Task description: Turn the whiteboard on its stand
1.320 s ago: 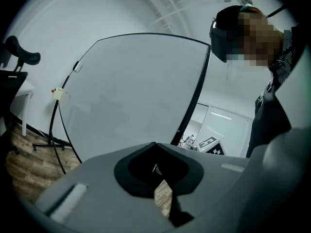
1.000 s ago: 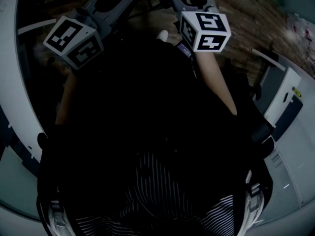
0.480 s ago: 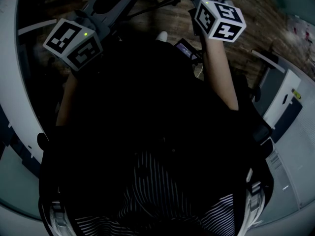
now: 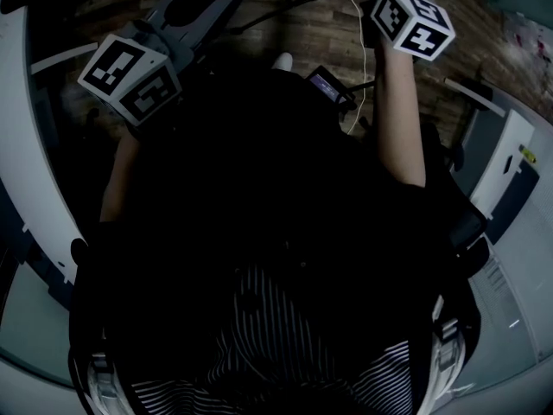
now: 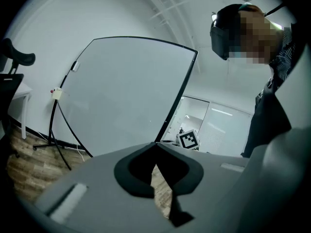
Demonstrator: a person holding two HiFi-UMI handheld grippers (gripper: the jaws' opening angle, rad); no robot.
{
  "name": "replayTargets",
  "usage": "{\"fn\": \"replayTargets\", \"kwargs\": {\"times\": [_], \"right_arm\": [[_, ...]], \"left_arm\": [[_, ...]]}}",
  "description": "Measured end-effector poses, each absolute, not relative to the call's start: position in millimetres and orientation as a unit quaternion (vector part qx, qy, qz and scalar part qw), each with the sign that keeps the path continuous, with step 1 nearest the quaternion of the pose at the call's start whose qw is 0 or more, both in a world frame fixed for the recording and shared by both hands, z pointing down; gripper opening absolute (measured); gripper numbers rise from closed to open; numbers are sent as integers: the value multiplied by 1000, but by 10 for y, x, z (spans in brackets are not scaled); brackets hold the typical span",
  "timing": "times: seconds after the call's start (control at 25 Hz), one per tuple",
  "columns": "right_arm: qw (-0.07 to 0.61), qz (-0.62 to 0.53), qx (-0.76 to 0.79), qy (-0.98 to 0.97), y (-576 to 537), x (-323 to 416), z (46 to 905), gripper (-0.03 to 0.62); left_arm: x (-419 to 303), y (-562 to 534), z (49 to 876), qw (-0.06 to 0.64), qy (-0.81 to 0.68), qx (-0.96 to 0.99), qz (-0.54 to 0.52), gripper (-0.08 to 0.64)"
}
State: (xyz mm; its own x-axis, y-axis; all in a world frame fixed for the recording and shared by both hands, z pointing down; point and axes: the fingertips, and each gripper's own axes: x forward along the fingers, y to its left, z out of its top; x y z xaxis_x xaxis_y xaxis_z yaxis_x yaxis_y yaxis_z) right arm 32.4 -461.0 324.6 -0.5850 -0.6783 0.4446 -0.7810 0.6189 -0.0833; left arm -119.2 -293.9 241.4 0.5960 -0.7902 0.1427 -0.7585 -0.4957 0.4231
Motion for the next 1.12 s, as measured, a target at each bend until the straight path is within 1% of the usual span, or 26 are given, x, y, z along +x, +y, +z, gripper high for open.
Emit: {"fn": "replayTargets", "kwargs": {"times": [0.28, 0.4, 0.48, 0.56, 0.76, 0.92, 0.96, 1.04, 1.08, 1.12], "right_arm": [[189, 121, 407, -885, -4639, 252, 3263, 183], [195, 125, 386, -893, -4587, 194, 3274, 224], [197, 131, 376, -896, -4509, 168, 3265, 225], [194, 139, 374, -896, -4415, 251, 3228, 225], [182, 150, 377, -896, -4115, 708, 3097, 225], [155, 166, 352, -908, -3823, 888, 2968, 186], [146, 167, 343, -913, -3763, 931, 2926, 156], [119, 165, 319, -926, -3632, 975, 2807, 18], [105, 166, 303, -932, -3555, 949, 2747, 2], [97, 168, 286, -939, -3477, 891, 2701, 2]], "left_arm": [[-945, -3012, 2380, 220, -430, 875, -34, 5], [-939, -3009, 2378, 219, -427, 877, -33, 5], [-987, -2975, 2369, 219, -425, 878, -34, 5], [-962, -2947, 2361, 220, -422, 879, -34, 5], [-612, -2876, 2386, 228, -400, 887, -28, 5], [-365, -2925, 2395, 233, -384, 893, -25, 5], [-291, -2968, 2392, 233, -380, 895, -23, 5], [-164, -3049, 2390, 229, -374, 898, -20, 5], [-133, -3075, 2391, 227, -373, 900, -18, 5], [-130, -3089, 2393, 225, -373, 900, -16, 5]]}}
